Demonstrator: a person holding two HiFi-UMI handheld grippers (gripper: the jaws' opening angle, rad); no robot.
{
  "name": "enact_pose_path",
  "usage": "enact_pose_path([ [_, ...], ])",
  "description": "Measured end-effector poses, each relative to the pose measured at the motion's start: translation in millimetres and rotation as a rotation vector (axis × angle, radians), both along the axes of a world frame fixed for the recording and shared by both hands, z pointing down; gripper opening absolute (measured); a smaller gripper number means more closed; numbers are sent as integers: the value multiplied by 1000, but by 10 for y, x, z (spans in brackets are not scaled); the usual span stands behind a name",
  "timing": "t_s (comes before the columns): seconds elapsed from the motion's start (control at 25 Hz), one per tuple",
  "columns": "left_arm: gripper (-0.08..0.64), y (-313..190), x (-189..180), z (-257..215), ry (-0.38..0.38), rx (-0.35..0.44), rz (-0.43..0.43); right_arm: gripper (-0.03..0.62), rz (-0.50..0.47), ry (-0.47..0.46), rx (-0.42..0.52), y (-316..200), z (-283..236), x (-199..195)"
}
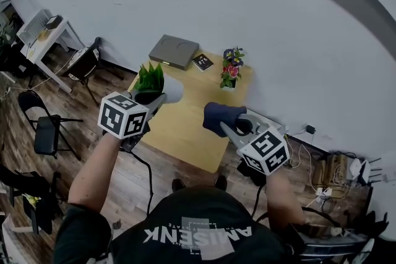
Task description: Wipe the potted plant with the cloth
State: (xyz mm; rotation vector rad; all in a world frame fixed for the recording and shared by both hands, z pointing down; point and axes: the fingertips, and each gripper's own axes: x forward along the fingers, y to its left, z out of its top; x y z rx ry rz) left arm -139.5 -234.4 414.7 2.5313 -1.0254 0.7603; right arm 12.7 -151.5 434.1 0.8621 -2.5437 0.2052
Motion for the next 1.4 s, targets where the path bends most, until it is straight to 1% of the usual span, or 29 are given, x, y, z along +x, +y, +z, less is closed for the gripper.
enact_pose_path([
  [0.08, 8, -88, -123, 150, -55, -3, -19, 28, 20, -6, 2, -22, -24, 27],
  [0.2, 8, -221, -270, 376, -109, -12, -50, 28, 45, -8, -9, -48, -26, 62],
  [0.28, 9, -309, -348, 543, -164, -18, -63, 28, 61, -9, -15, -74, -17, 76],
  [0.36, 9, -383, -404, 710, -225, -27, -55, 28, 77, -20, -18, -117, -20, 74],
  [0.64, 12, -619, -650, 1339, -400, -57, -5, 28, 147, -52, -26, -262, 23, -2],
  [0.76, 12, -751, -741, 1581, -442, -44, 20, 28, 173, -62, -39, -308, 91, -43],
  [0.88, 14, -813, -809, 1852, -491, -58, 45, 28, 200, -61, -55, -344, 172, -49],
  [1.04, 16, -893, -869, 2165, -546, -53, 80, 28, 234, -60, -69, -418, 244, -58],
  [1.24, 18, -956, -957, 2436, -561, -56, 73, 28, 258, -47, -79, -447, 323, -72],
  [1.4, 15, -970, -944, 2553, -604, -21, 116, 28, 272, -39, -90, -460, 389, -62],
])
